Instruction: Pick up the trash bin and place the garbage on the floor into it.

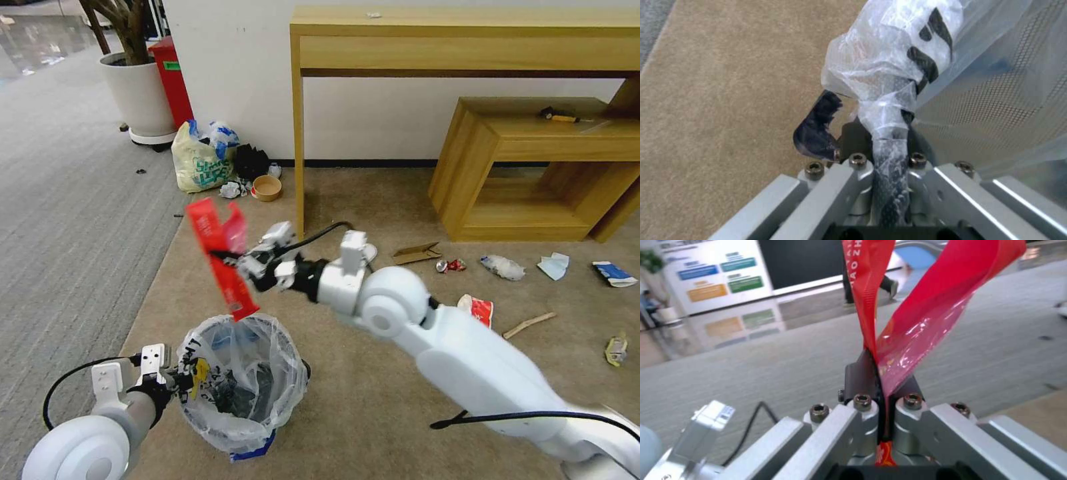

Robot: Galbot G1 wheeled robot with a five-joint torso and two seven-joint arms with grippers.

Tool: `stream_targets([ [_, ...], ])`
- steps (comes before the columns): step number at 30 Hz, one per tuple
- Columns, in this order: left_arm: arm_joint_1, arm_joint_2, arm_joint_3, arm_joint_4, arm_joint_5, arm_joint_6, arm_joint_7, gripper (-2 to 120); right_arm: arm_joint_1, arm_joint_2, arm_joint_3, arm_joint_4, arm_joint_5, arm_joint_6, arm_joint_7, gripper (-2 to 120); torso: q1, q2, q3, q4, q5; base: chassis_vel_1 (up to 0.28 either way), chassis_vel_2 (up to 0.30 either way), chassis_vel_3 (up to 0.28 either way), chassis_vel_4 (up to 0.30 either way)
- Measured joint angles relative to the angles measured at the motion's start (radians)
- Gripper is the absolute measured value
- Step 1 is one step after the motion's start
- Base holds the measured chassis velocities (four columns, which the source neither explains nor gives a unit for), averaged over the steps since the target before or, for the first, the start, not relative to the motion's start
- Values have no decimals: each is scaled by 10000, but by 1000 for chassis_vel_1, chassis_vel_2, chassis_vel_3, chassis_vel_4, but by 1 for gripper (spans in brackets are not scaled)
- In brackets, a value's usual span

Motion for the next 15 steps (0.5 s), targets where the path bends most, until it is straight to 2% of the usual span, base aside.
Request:
stream_targets([
  [6, -151, 137, 120, 26, -212, 0, -11, 0, -196, 438, -652, -585, -883, 249, -174, 0, 0, -1, 0, 0, 1, 0, 0, 0, 0],
  [15, -199, 172, 142, 25, -295, 0, -3, 0, -637, 284, -997, -1098, -2061, 470, -416, 0, 0, 0, -1, -2, 2, 0, 0, 0, 0],
])
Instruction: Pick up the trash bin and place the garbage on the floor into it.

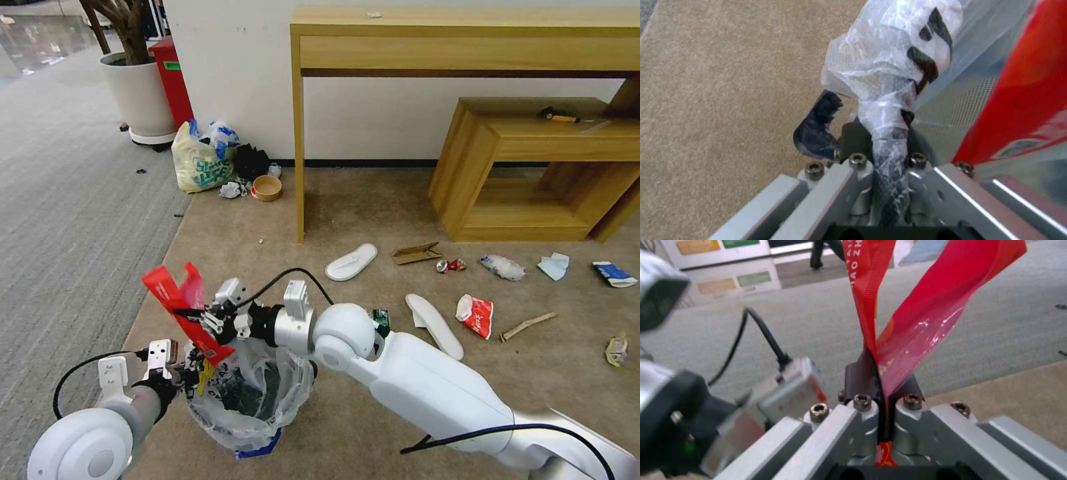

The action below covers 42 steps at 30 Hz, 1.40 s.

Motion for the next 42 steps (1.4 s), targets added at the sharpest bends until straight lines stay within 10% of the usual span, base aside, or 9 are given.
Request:
stream_targets([
  [20, -1, -83, -54, -59, -212, -4, 7, 0, -869, 14, -45, -478, -792, 478, 337, 1, -1, 0, 0, 0, 1, 0, 0, 0, 0],
  [42, -115, -168, -93, 135, -173, -7, 25, 0, -1397, -561, 865, 545, -193, -41, 1324, 96, -1, 0, 0, 0, 1, 0, 0, 0, 0],
])
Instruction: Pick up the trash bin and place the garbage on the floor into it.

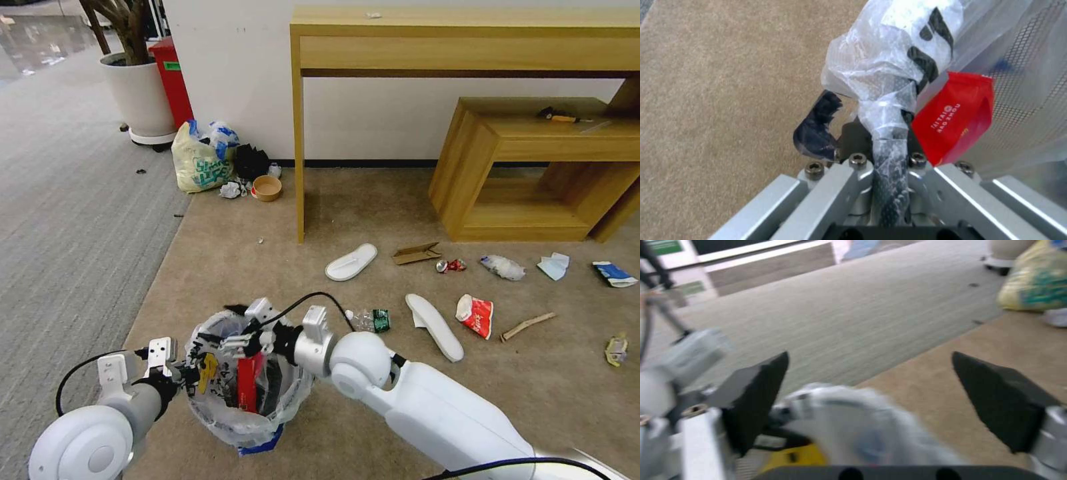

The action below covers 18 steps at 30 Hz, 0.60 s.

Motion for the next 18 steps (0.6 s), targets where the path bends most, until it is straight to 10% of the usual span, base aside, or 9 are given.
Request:
stream_targets([
  [18, 276, -447, -218, 22, 517, 2, 369, 0, -3039, -1137, 4830, 222, -813, -358, 103, 100, 0, 0, 0, -2, 1, 0, 0, 0, 0],
])
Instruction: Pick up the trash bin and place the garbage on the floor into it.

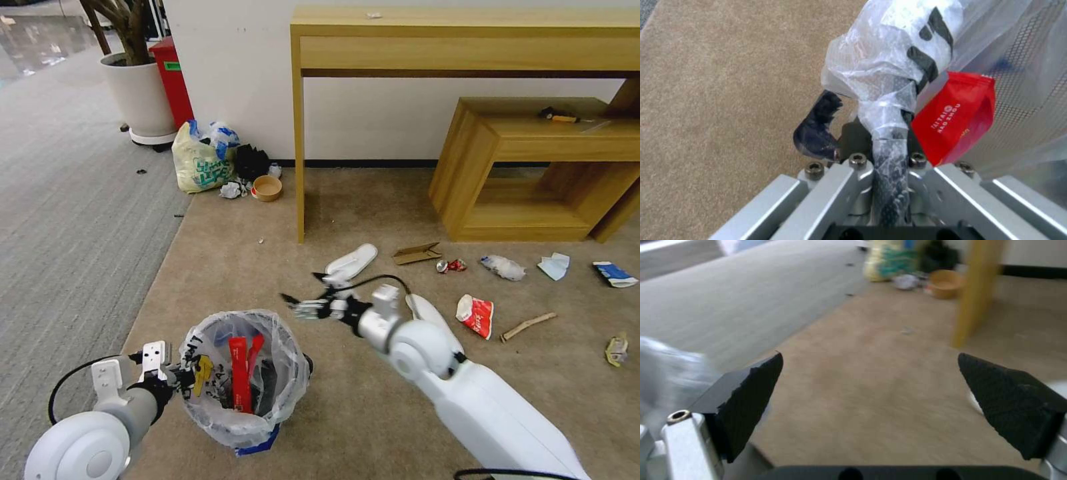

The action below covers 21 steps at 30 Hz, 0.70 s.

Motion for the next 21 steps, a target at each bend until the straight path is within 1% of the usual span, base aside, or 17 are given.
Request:
stream_targets([
  [1, 0, 0, 0, 0, 0, 0, 0, 0, 0, 0, 0, 0, 0, 0, 0, 100, 0, 0, 0, 0, 0, 0, 0, 0, 0],
  [4, 47, -60, -29, 32, 181, 0, 128, 0, -1086, 56, 1363, 2, -481, 110, -246, 100, 0, 0, 0, 3, 1, 0, 0, 0, 0],
  [5, 47, -60, -29, 32, 181, 0, 128, 0, -1086, 56, 1363, 2, -481, 110, -246, 100, 0, 0, 0, 3, 1, 0, 0, 0, 0],
  [7, 45, -115, -30, 78, 288, 0, 205, 0, -1871, 180, 2335, -53, -890, 323, -506, 100, 0, 0, 0, 1, -1, 0, 0, 0, 0],
  [8, 45, -115, -30, 78, 288, 0, 205, 0, -1871, 180, 2335, -53, -890, 323, -506, 100, 0, 0, 0, 1, -1, 0, 0, 0, 0],
  [10, 43, -171, -31, 92, 407, 0, 277, 0, -2463, 393, 2982, -122, -1087, 554, -618, 100, 0, 0, 0, 0, -2, 0, 0, 0, 0],
  [11, 43, -171, -31, 92, 407, 0, 277, 0, -2463, 393, 2982, -122, -1087, 554, -618, 100, 0, 0, 0, 0, -2, 0, 0, 0, 0],
  [14, 115, -245, -77, 78, 623, 0, 448, 0, -3185, 843, 3561, -136, -1146, 785, -611, 100, 0, 0, 0, 1, -1, 0, 0, 0, 0],
  [21, 199, -269, -169, -46, 711, 1, 546, 0, -3582, 1213, 3602, -47, -1228, 942, -471, 100, 0, 1, -1, 2, -2, 0, 0, 0, 0],
])
